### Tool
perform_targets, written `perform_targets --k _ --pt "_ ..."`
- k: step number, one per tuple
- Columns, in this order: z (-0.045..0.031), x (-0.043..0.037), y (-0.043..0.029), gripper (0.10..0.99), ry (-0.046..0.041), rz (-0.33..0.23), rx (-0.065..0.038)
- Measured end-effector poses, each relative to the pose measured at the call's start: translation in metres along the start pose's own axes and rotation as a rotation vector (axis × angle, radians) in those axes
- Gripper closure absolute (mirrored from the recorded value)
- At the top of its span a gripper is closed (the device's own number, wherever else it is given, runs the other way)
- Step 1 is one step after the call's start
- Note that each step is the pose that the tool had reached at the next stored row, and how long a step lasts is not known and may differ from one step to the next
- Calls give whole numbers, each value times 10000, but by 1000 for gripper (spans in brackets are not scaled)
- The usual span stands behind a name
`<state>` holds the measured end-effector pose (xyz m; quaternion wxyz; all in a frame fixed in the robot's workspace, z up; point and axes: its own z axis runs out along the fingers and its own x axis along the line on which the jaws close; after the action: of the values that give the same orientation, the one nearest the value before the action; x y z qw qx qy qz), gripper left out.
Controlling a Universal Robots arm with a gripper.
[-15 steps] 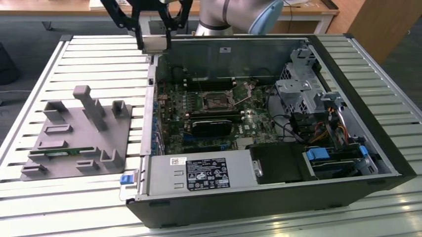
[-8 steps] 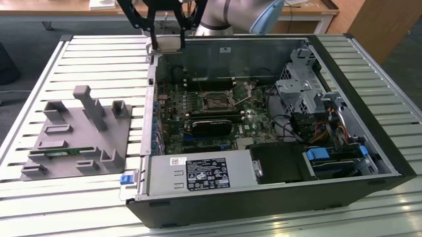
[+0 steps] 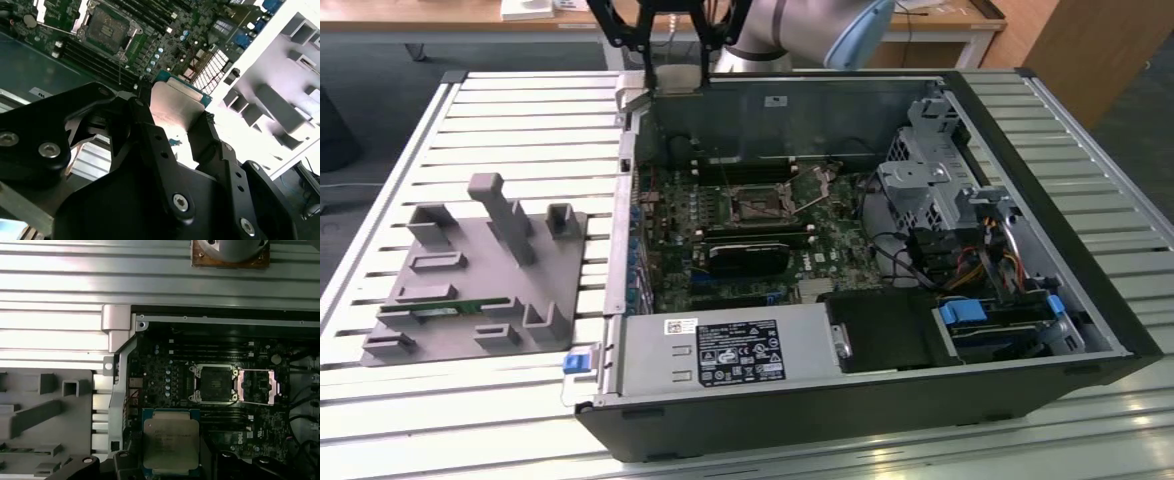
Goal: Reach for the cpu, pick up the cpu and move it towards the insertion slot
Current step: 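Pick up the cpu and move it towards the insertion slot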
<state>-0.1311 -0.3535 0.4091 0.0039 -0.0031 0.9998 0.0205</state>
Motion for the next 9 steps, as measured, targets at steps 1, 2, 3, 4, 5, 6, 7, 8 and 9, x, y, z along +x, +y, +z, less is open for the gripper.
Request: perform_targets --k 1,2,3,4,5,6,7,8,9 --pt "4 -6 35 545 -4 0 -1" --pt "9 -12 73 545 -6 1 -2" --pt "13 -23 109 545 -5 1 -1" --pt "16 -36 140 545 -4 1 0" --pt "22 -56 167 545 -5 1 -1" --pt "26 -79 187 545 -5 -2 -1" --pt "29 -108 200 545 -4 0 -2" --pt "32 -141 208 545 -5 0 -3" --pt "34 -180 215 545 -6 1 -4"
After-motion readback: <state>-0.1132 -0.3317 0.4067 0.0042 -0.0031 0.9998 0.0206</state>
